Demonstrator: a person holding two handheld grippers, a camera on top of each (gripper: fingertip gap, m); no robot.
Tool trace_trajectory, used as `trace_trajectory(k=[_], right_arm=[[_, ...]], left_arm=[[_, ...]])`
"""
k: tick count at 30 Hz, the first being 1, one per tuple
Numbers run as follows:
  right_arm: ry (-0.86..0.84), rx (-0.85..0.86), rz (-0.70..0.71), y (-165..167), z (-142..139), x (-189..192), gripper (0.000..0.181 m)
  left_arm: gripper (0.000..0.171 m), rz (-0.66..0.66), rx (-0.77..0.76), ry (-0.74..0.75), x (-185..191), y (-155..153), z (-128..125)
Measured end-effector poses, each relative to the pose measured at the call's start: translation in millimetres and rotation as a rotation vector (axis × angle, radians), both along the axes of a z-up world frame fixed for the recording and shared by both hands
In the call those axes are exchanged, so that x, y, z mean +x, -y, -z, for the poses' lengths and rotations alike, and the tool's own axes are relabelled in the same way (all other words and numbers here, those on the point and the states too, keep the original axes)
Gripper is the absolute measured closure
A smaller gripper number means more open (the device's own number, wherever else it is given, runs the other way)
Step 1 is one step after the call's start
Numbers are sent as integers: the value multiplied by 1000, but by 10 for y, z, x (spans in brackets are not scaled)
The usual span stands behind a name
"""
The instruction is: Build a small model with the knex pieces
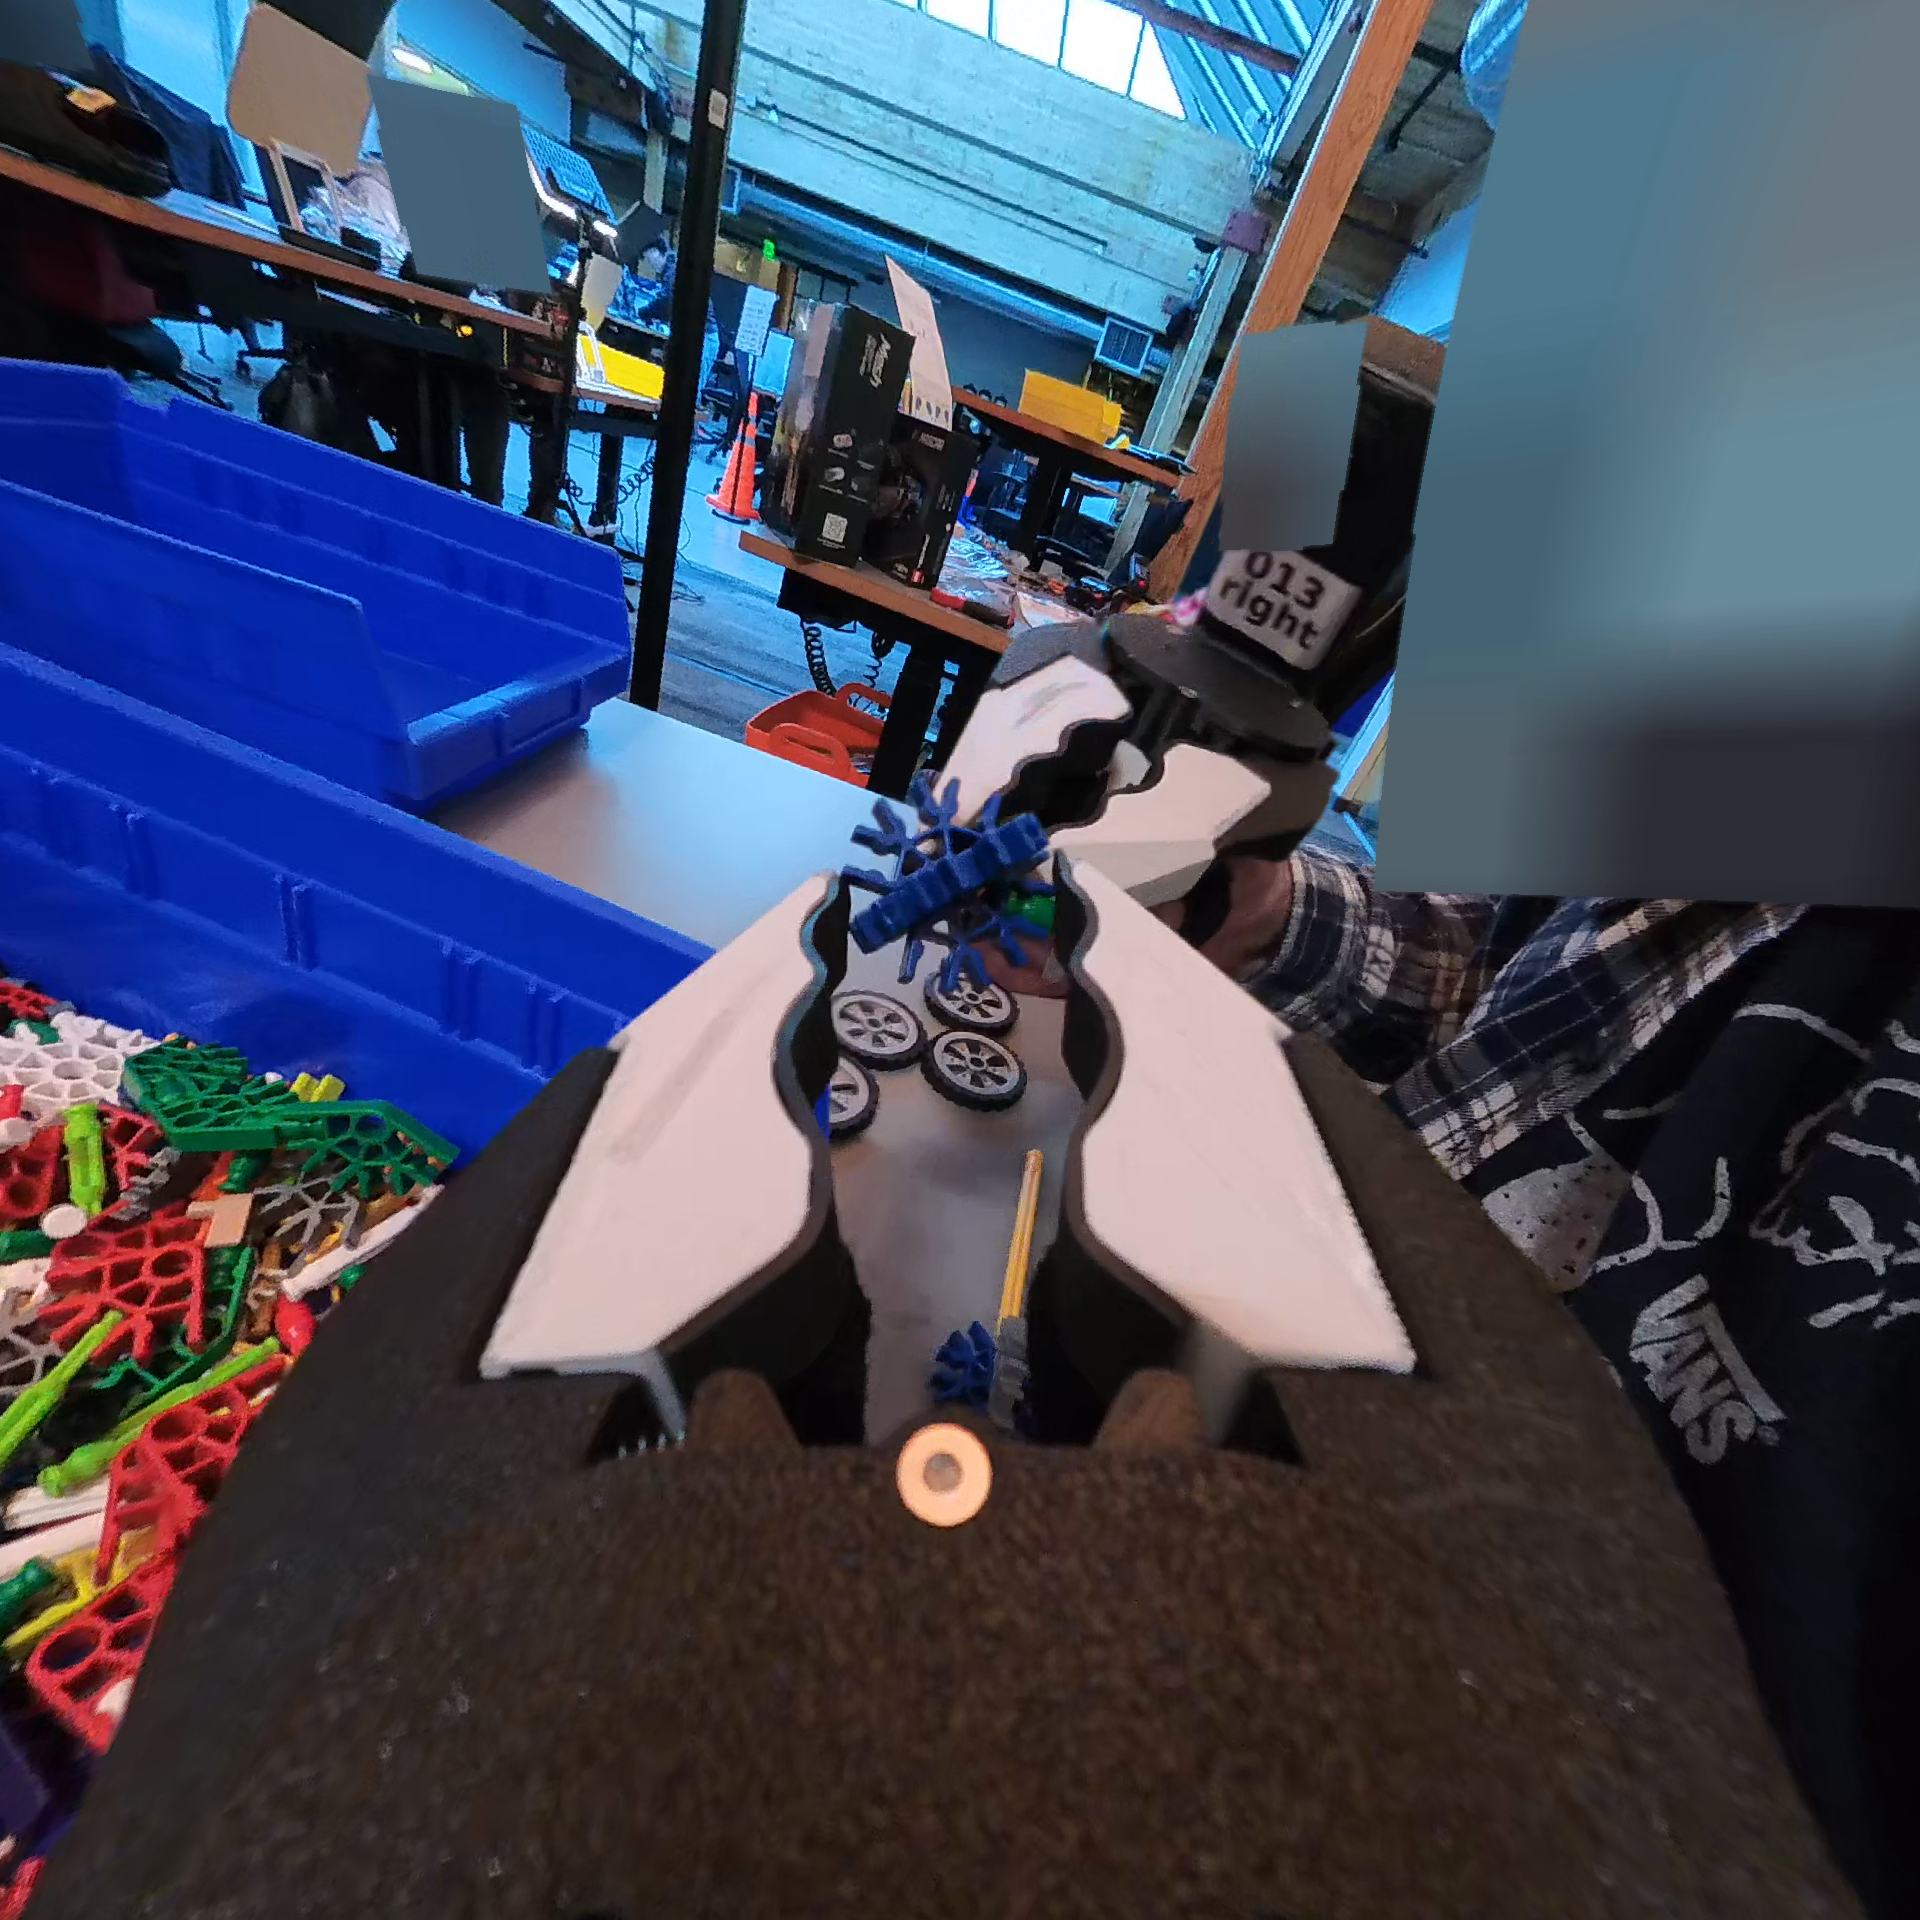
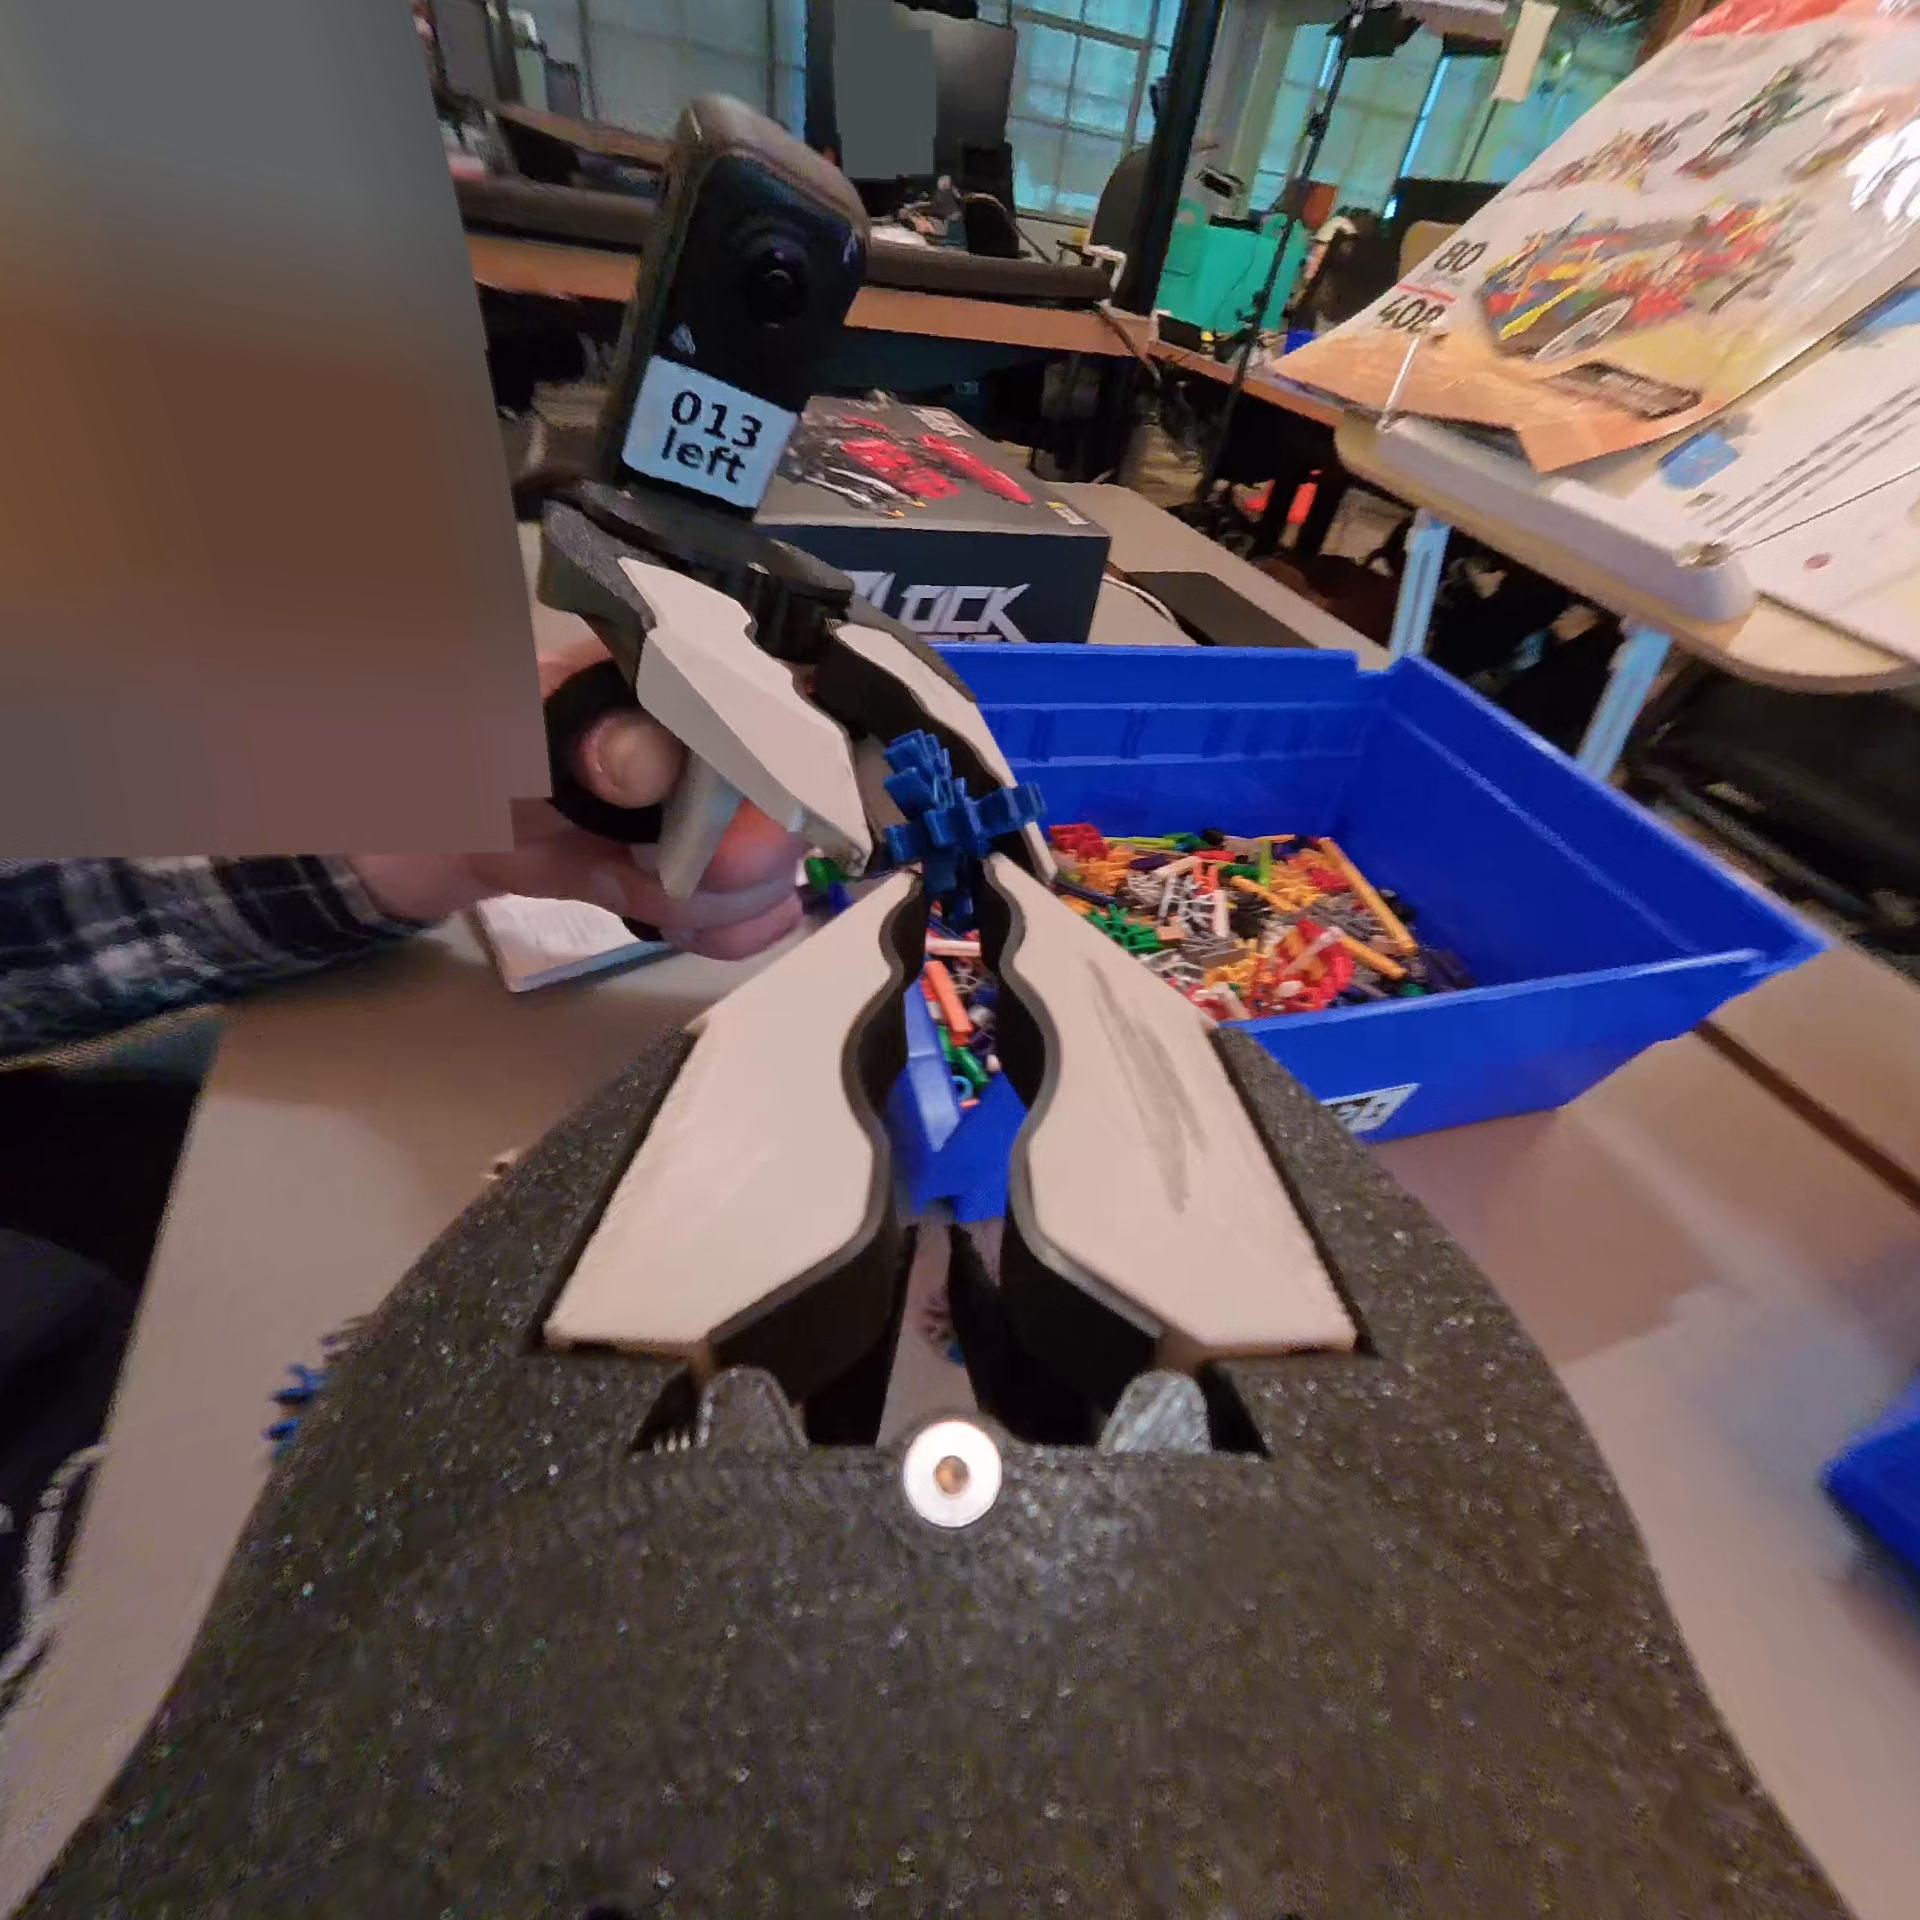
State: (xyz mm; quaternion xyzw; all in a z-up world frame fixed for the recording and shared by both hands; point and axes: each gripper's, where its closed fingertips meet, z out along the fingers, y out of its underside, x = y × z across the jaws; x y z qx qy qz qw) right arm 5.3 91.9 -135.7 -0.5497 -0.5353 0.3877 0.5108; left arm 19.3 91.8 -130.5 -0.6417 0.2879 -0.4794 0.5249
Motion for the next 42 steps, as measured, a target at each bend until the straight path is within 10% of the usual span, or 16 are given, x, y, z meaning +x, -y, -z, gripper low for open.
trace_trajectory(k=[23, 42], right_arm=[[98, 484, 132, -8, -30, 1, 176], [72, 484, 108, 29, -81, -5, 175]], left_arm=[[135, -35, 99, -38, -22, 24, -49], [135, -19, 149, -33, 1, 75, -94]])
